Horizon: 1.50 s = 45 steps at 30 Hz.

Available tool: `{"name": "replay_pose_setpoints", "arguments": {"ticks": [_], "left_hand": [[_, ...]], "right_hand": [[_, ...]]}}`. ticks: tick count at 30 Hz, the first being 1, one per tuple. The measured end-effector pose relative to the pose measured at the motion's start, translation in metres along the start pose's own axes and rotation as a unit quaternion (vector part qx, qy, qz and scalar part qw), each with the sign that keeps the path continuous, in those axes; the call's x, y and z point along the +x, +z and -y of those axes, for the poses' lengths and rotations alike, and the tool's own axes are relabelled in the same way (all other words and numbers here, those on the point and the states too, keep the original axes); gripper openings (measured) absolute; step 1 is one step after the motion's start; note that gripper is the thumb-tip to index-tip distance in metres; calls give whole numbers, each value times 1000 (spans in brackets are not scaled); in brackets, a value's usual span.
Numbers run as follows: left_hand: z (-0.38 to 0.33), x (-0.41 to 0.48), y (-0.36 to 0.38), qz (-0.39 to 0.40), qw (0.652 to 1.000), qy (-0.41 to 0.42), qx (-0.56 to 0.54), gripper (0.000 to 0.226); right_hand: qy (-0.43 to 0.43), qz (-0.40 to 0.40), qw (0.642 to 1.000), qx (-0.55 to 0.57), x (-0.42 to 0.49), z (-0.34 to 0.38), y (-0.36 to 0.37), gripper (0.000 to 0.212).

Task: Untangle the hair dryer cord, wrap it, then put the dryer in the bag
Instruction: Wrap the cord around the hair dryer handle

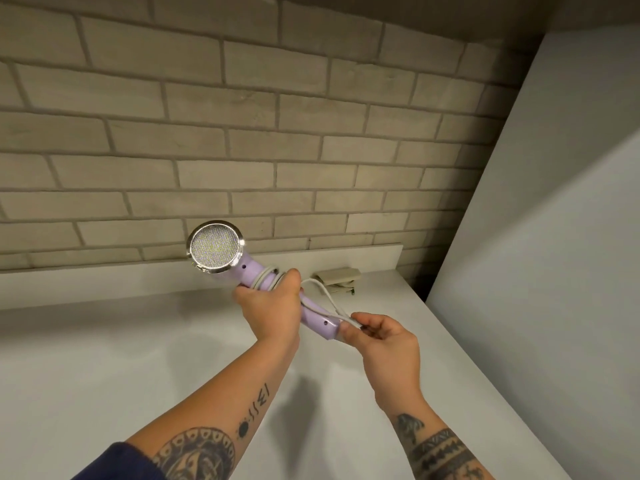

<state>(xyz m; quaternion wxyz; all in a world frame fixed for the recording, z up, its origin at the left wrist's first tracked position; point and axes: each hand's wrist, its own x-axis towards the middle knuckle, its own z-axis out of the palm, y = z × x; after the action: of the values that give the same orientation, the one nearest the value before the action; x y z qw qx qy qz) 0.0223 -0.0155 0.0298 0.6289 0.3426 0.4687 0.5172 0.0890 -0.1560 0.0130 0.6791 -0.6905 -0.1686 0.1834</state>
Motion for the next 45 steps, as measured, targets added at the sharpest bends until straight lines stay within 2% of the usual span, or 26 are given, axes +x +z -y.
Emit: {"name": "replay_pose_setpoints", "arguments": {"ticks": [4, 10, 14, 19, 24, 28, 34, 36, 39, 41, 45], "left_hand": [[1, 1, -2, 16, 1000, 21, 2, 63], [-5, 4, -9, 46, 998, 34, 6, 56], [-9, 4, -12, 53, 996, 66, 28, 57], [-13, 8, -16, 71, 993, 82, 39, 57], [-16, 6, -18, 70, 994, 75, 43, 54], [-14, 1, -21, 81, 992, 78, 57, 55], [-4, -10, -20, 66, 991, 93, 76, 55], [-3, -10, -20, 61, 992, 87, 75, 54], [-3, -9, -17, 65, 994, 64, 66, 54], [-1, -8, -14, 75, 995, 36, 61, 56], [3, -4, -11, 142, 989, -35, 10, 55]], "right_hand": [[-11, -5, 1000, -19, 2, 0, 2, 14], [-52, 4, 998, -24, -4, -1, 1, 5], [-44, 7, 999, 19, -7, -3, 3, 3], [-14, 66, 993, 93, -11, 0, 3, 13], [-58, -15, 992, 108, -21, -1, 11, 10], [-55, -50, 990, 117, -27, -2, 23, 6], [-72, 15, 997, 30, -27, 4, 22, 4], [-75, 46, 995, -34, -26, 1, 18, 5], [-109, 89, 980, -138, -25, -3, 14, 22], [-142, 130, 968, -159, -23, -3, 12, 34], [-232, 101, 935, -249, -8, -7, 3, 30]]}}
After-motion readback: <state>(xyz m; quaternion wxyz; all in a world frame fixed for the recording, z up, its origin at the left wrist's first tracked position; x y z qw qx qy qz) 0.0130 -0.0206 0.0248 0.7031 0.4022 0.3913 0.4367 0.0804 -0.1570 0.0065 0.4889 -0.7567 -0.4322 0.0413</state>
